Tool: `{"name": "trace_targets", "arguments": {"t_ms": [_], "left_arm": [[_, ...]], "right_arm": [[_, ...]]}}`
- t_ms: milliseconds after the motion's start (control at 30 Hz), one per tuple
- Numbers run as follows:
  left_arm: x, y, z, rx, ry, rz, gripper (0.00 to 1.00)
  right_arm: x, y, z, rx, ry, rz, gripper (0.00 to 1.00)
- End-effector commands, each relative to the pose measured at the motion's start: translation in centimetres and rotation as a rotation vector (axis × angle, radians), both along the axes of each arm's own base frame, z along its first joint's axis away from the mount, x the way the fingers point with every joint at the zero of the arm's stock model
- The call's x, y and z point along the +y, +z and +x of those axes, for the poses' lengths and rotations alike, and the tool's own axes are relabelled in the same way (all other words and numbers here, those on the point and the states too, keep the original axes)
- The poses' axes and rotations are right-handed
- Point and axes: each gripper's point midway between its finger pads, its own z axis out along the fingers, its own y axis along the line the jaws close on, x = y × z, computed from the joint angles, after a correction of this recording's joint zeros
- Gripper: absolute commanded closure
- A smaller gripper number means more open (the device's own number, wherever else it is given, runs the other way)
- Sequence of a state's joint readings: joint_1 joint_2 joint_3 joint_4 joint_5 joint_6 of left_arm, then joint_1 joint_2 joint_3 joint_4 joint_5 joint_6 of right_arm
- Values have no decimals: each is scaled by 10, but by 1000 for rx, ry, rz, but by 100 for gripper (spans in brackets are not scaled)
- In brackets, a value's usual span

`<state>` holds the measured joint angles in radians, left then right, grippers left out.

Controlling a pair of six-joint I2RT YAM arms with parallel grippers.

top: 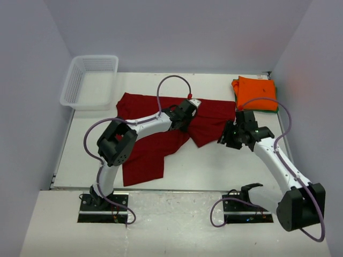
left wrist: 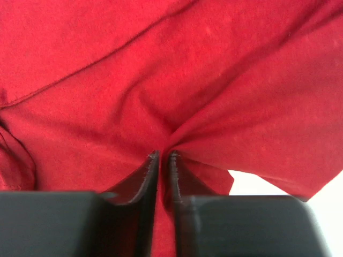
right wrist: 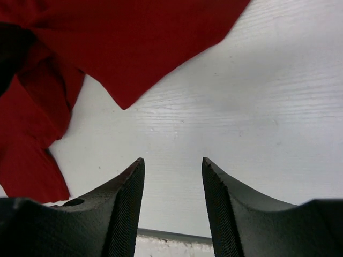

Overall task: Fold and stack the t-shirts
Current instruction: Grap the side of the flattened tshirt closest away from the robot with both arms

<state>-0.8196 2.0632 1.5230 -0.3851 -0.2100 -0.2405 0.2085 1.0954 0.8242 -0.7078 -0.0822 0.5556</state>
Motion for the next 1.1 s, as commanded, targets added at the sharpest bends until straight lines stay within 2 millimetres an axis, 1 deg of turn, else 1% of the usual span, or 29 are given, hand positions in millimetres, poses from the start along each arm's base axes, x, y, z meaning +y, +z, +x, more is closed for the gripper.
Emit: {"name": "trace_targets", "arguments": {"t_ms": [0, 33, 67, 133, 167, 200, 233, 267, 333, 367, 400, 433, 467, 500, 567, 600, 633, 700, 733, 767, 800, 833, 867, 900, 933, 1000, 1067], "left_arm": [[-12, 15, 10, -37, -23, -19, 80], [-13, 18, 10, -38, -24, -32, 74], [-14, 22, 10, -41, -23, -43, 62], [-19, 28, 5, -35, -36, -79, 56], [-20, 37, 1, -42, -44, -101, 52], [-25, 41, -4, -44, -60, -117, 47], [-25, 51, -8, -51, -70, -134, 45], [-27, 56, -13, -55, -80, -145, 45], [-37, 70, -27, -58, -120, -183, 44], [-42, 73, -34, -58, -137, -193, 44], [-53, 77, -47, -58, -173, -205, 44], [-57, 82, -55, -61, -189, -217, 45], [-62, 84, -63, -56, -208, -228, 46], [-76, 88, -78, -50, -256, -259, 47], [-85, 84, -95, -22, -295, -284, 48], [-93, 83, -105, -5, -323, -306, 48], [-98, 75, -111, 17, -339, -307, 49], [-105, 67, -120, 36, -355, -302, 51], [-107, 57, -122, 50, -360, -286, 51], [-109, 51, -125, 58, -366, -278, 51], [-110, 42, -127, 71, -367, -264, 51], [-111, 38, -127, 76, -365, -258, 50], [-110, 33, -126, 75, -361, -248, 48], [-110, 31, -123, 67, -353, -239, 48], [-109, 24, -121, 65, -342, -223, 47], [-104, 16, -107, 20, -298, -166, 44], [-99, 8, -101, 1, -274, -117, 44]], "right_arm": [[15, -8, 9, 1, 30, 14, 52], [16, -10, 10, 11, 30, 14, 52], [18, -16, 11, 31, 37, 13, 50], [19, -16, 17, 25, 32, 5, 45], [17, -15, 19, 22, 25, -4, 43], [15, -13, 22, 14, 17, -12, 40], [12, -12, 24, 11, 7, -30, 38], [12, -9, 25, 9, 3, -34, 37], [10, 1, 29, -14, -8, -39, 35], [8, 6, 31, -28, -36, -33, 35], [8, 14, 32, -54, -46, -23, 34], [4, 26, 35, -105, -69, -27, 34], [1, 33, 36, -128, -88, -24, 33], [-1, 42, 39, -155, -97, -24, 32], [-8, 51, 42, -171, -112, -32, 32], [-12, 57, 42, -172, -120, -36, 32], [-18, 60, 45, -176, -137, -34, 32], [-23, 70, 44, -204, -146, -22, 31], [-29, 76, 44, -225, -160, -24, 31], [-32, 90, 43, -268, -168, -19, 31], [-35, 96, 42, -284, -172, -20, 30], [-39, 102, 40, -295, -181, -22, 30], [-40, 115, 39, -326, -181, -20, 30], [-40, 119, 35, -330, -173, -15, 30], [-42, 125, 34, -344, -179, -13, 30], [-45, 135, 30, -373, -180, -14, 29], [-45, 140, 27, -383, -181, -14, 28]]}}
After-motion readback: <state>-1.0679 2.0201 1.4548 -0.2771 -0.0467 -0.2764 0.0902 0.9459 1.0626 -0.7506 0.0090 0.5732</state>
